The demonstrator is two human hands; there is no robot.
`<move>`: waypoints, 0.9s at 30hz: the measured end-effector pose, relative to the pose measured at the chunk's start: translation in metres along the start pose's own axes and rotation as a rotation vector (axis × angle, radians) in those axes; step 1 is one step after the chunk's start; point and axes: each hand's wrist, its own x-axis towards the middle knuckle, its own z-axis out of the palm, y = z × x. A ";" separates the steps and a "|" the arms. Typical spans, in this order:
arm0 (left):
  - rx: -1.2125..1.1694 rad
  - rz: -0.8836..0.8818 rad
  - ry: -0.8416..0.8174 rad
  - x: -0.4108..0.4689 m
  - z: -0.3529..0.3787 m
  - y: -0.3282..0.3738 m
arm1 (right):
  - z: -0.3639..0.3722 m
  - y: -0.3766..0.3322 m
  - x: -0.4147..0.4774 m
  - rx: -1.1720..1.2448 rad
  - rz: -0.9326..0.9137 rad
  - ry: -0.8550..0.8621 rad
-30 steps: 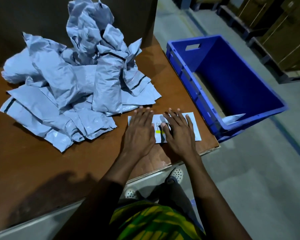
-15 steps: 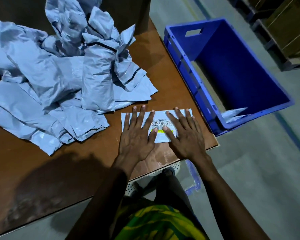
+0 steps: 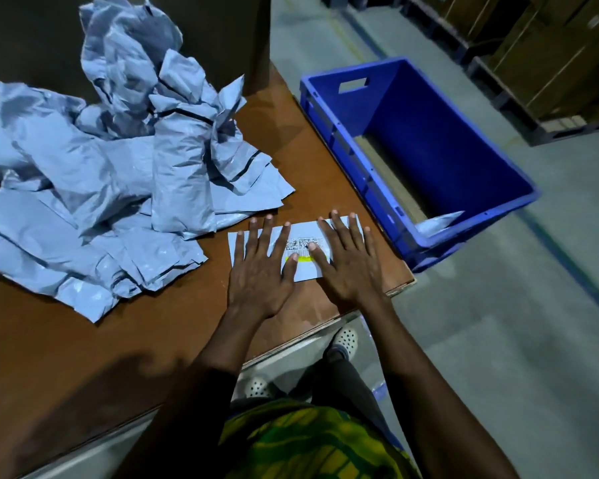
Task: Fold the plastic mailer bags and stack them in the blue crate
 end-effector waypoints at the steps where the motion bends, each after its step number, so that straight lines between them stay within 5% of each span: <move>1: -0.002 0.003 0.001 0.000 -0.002 0.000 | -0.003 0.001 0.000 0.045 -0.025 -0.005; 4: -0.127 0.024 0.112 -0.008 -0.010 0.000 | -0.017 0.010 -0.012 0.241 -0.084 0.128; 7: -0.224 0.087 0.312 -0.030 -0.013 0.000 | -0.019 0.023 -0.034 0.187 -0.198 0.319; 14: -0.247 0.123 0.260 -0.045 -0.015 -0.003 | -0.004 0.020 -0.035 0.100 -0.351 0.404; 21: -0.210 0.244 0.521 -0.028 -0.096 -0.005 | -0.062 -0.003 -0.029 0.029 -0.329 0.579; 24: -0.281 0.213 0.455 -0.014 -0.135 -0.001 | -0.095 -0.018 -0.011 -0.021 -0.341 0.686; 27: -0.325 0.060 0.289 0.003 -0.119 -0.011 | -0.090 -0.018 0.017 -0.014 -0.318 0.514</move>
